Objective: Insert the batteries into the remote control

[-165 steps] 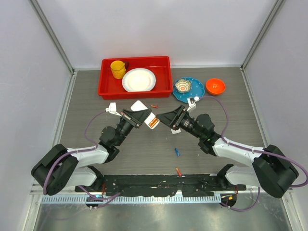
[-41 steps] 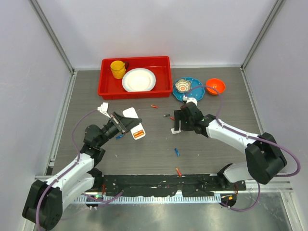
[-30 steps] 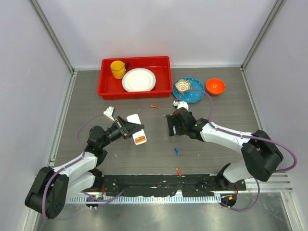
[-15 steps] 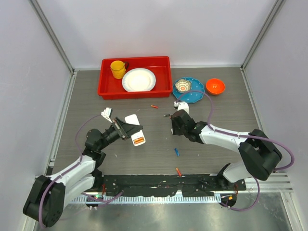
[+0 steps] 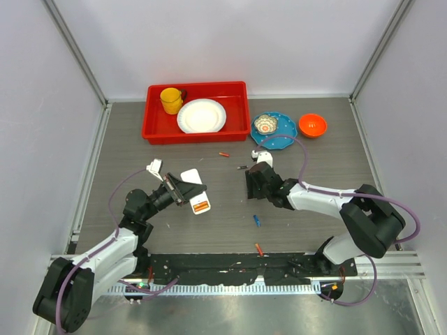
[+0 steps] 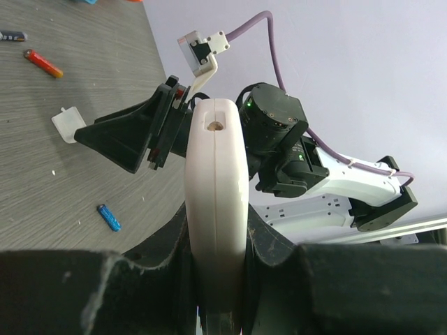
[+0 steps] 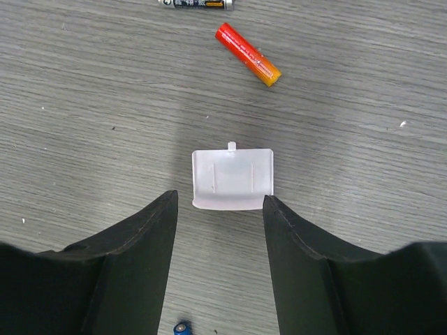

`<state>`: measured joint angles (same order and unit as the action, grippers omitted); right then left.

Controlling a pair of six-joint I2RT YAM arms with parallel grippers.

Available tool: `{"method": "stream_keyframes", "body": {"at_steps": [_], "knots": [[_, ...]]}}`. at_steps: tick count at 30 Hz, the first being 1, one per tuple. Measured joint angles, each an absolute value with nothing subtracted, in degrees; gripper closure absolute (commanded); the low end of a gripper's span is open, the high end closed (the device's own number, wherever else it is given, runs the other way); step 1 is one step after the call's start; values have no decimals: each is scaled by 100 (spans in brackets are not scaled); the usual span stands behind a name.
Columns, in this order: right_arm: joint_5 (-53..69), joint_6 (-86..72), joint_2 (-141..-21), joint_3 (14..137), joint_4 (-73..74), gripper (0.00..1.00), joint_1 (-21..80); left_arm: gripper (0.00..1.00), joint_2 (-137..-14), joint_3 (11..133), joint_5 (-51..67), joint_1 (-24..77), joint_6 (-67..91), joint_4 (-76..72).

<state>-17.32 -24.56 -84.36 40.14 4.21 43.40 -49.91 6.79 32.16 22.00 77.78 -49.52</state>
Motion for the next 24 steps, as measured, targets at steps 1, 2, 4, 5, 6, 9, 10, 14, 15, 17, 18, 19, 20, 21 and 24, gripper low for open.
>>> {"method": "stream_keyframes", "body": {"at_steps": [1, 2, 4, 5, 6, 9, 10, 14, 15, 17, 18, 19, 20, 21, 24], "knots": [[-1721, -2462, -8436, 3997, 388, 45, 4340, 100, -4991, 679, 3212, 2200, 7778, -4941], [-1717, -2469, -8436, 3983, 362, 45, 4340, 100, -4991, 679, 3208, 2200, 7778, -4936], [-1684, -2502, -8436, 3942, 263, 45, 4340, 100, -4989, 679, 3201, 2200, 7778, -4936], [-1664, -2519, -8436, 3931, 222, 45, 4338, 100, -4989, 676, 3201, 2200, 7778, -4936], [-1645, -2530, -8436, 3927, 189, 45, 4340, 100, -4989, 676, 3199, 2200, 7778, -4934], [-1586, -2550, -8438, 3927, 73, 45, 4340, 100, -4984, 652, 3197, 2200, 7778, -4934], [-1568, -2561, -8442, 3927, 36, 45, 4340, 100, -4984, 644, 3194, 2200, 7778, -4932], [-1516, -2569, -8514, 3927, -60, 45, 4340, 100, -4982, 613, 3194, 2200, 7778, -4899], [-1503, -2569, -8538, 3927, -67, 45, 4340, 100, -4982, 613, 3194, 2200, 7778, -4899], [-1481, -2578, -8595, 3924, -75, 45, 4340, 100, -4974, 607, 3194, 2200, 7778, -4901], [-1470, -2585, -8619, 3920, -84, 45, 4340, 100, -4969, 604, 3194, 2200, 7780, -4899], [-1461, -2589, -8635, 3916, -86, 45, 4340, 100, -4969, 602, 3194, 2200, 7780, -4899], [-1444, -2600, -8648, 3896, -106, 44, 4340, 100, -4969, 600, 3192, 2200, 7780, -4901], [-1439, -2613, -8650, 3870, -126, 44, 4340, 100, -4969, 593, 3192, 2200, 7780, -4899], [-1428, -2648, -8650, 3800, -132, 44, 4340, 100, -4969, 574, 3192, 2200, 7778, -4897]]}}
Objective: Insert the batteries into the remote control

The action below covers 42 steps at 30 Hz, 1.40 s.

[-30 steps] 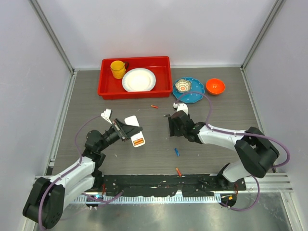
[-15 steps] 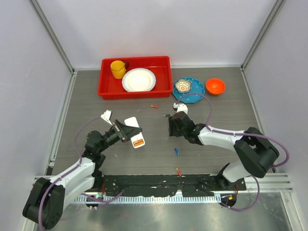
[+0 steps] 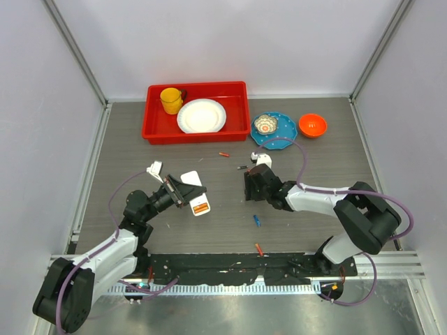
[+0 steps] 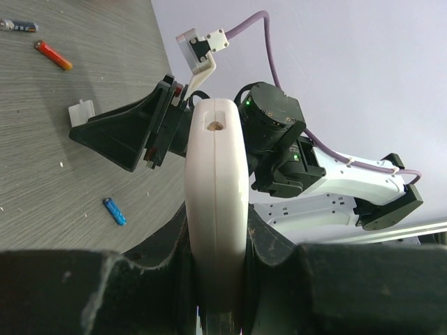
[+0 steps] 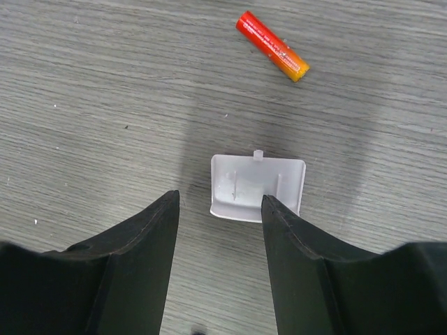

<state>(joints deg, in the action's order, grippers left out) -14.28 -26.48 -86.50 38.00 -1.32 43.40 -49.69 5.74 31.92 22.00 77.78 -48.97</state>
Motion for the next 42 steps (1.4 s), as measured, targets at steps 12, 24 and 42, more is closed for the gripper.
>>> {"method": "stream_keyframes", "body": {"at_steps": [12, 24, 42], "knots": [[-1437, -2714, -8619, 3747, -217, 40, 4340, 100, -4969, 563, 3190, 2200, 7778, -4897], [-1546, -2716, -8267, 3671, -121, 38, 4340, 100, -4974, 563, 3155, 2200, 7780, -4899], [-1546, -2757, -8259, 3586, -108, 38, 4372, 100, -5004, 563, 3153, 2200, 7780, -4901]]}}
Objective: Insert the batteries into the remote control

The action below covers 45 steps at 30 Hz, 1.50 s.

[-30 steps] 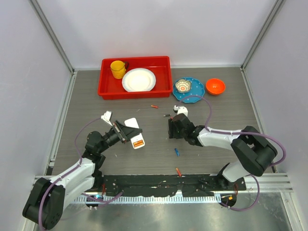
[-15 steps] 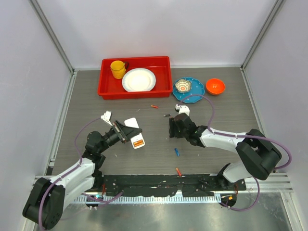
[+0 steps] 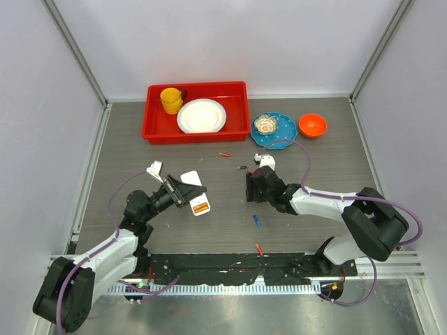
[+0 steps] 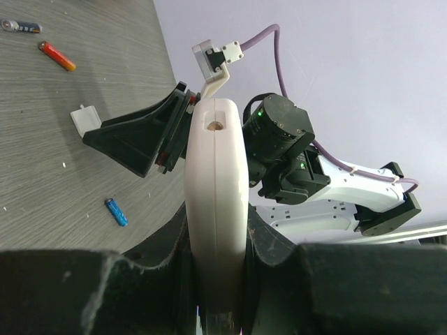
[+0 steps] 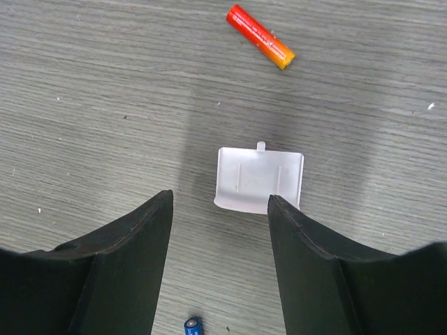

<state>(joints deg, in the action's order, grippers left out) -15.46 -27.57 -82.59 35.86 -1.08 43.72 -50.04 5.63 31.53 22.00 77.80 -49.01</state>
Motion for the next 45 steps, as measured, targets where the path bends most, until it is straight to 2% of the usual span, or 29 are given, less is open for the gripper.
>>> {"method": "stream_keyframes", "body": {"at_steps": [24, 34, 40, 45], "knots": [[-1649, -2867, -8250, 3385, -228, 41, 4416, 100, -5015, 563, 3153, 2200, 7778, -4899], [-2119, -2934, -8235, 3345, -126, 36, 4692, 100, -5063, 545, 3153, 2200, 7778, -4901], [-2259, -2993, -8224, 3341, -49, 42, 4694, 100, -5078, 541, 3153, 2200, 7778, -4901], [-2469, -3030, -8224, 3341, 75, 43, 4735, 100, -5076, 493, 3148, 2200, 7780, -4901]]}}
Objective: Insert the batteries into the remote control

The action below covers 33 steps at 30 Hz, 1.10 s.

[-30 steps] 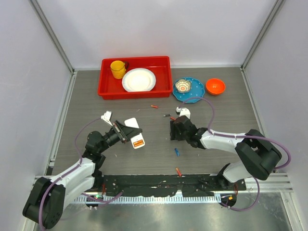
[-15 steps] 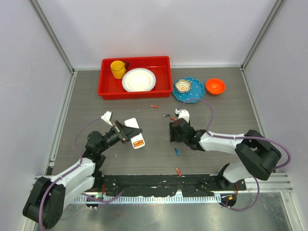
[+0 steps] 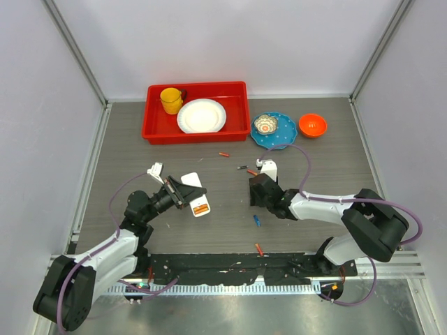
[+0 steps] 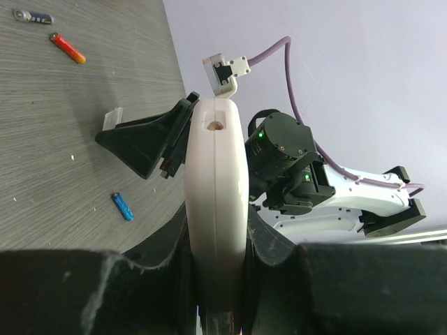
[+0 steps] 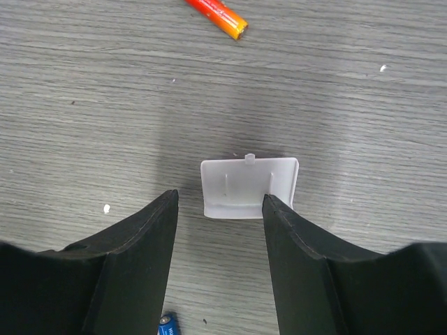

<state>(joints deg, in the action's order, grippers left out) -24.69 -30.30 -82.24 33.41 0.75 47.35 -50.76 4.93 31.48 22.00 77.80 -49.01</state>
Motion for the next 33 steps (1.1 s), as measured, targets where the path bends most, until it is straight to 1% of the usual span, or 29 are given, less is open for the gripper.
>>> {"method": "stream_keyframes", "body": {"at_steps": [3, 5, 6, 9, 11, 12, 17, 18, 21, 27, 33], "knots": [[-2589, -3055, -8226, 3341, 137, 45, 4770, 100, -5076, 473, 3148, 2200, 7778, -4901], [-2692, -3083, -8241, 3341, 174, 51, 4810, 100, -5076, 471, 3148, 2200, 7778, -4904], [-2759, -3092, -8256, 3341, 183, 56, 4831, 100, -5076, 469, 3148, 2200, 7780, -4904], [-2958, -3148, -8307, 3358, 231, 67, 4871, 100, -5078, 469, 3148, 2200, 7780, -4904], [-3017, -3197, -8348, 3382, 248, 71, 4884, 100, -5076, 469, 3148, 2200, 7780, -4904], [-3028, -3214, -8361, 3398, 261, 75, 4897, 100, -5076, 467, 3151, 2200, 7780, -4904], [-3120, -3277, -8364, 3402, 307, 85, 4934, 100, -5072, 445, 3144, 2200, 7780, -4906], [-3144, -3297, -8361, 3402, 325, 91, 4941, 100, -5072, 436, 3146, 2200, 7780, -4906], [-3168, -3315, -8324, 3402, 395, 99, 4945, 100, -5072, 432, 3144, 2200, 7780, -4906], [-3140, -3308, -8064, 3391, 703, 99, 4967, 100, -5070, 432, 3122, 2200, 7782, -4904], [-2941, -3221, -7373, 3391, 762, 99, 4980, 100, -5033, 432, 3109, 2200, 7782, -4906]]}}
